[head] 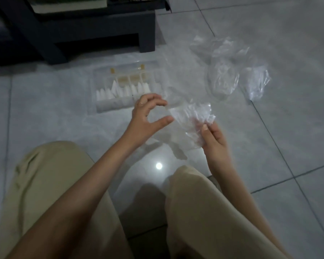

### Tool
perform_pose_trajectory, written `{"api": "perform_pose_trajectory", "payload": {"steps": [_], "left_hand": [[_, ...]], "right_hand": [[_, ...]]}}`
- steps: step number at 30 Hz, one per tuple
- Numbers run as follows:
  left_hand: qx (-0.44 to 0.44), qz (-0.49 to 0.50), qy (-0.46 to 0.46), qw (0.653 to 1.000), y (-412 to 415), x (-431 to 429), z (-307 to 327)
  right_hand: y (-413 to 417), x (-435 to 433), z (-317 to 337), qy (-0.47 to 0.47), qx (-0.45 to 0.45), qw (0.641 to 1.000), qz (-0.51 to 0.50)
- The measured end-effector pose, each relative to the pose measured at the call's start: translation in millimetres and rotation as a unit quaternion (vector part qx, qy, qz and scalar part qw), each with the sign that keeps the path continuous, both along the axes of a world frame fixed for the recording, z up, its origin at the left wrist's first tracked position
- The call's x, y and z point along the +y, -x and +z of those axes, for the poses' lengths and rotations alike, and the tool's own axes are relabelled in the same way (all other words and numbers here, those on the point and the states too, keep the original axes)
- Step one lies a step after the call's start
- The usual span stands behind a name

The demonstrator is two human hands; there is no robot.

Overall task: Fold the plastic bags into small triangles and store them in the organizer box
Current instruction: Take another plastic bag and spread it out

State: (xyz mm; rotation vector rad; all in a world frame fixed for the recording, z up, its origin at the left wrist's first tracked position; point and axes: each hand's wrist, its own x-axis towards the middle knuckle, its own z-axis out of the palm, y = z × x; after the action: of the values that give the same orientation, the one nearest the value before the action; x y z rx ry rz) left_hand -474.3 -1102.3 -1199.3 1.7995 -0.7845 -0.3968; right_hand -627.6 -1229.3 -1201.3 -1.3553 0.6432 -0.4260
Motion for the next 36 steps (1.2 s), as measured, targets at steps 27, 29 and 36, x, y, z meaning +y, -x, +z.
{"api": "perform_pose_trajectory", "payload": {"steps": [27,29,36], "left_hand": [[0.049,0.038,0.102,0.993,23,-3,5],[0.069,0.056,0.118,0.989,19,-2,5],[0.068,0.129,0.119,0.982,6,2,1]], "right_hand": [[1,-1,3,0.160,-0.033,0.986,-0.026],[2,-2,5,0.170,-0.025,0.984,-0.049],[10,-20,10,0.187,-0.022,0.981,-0.049]]}}
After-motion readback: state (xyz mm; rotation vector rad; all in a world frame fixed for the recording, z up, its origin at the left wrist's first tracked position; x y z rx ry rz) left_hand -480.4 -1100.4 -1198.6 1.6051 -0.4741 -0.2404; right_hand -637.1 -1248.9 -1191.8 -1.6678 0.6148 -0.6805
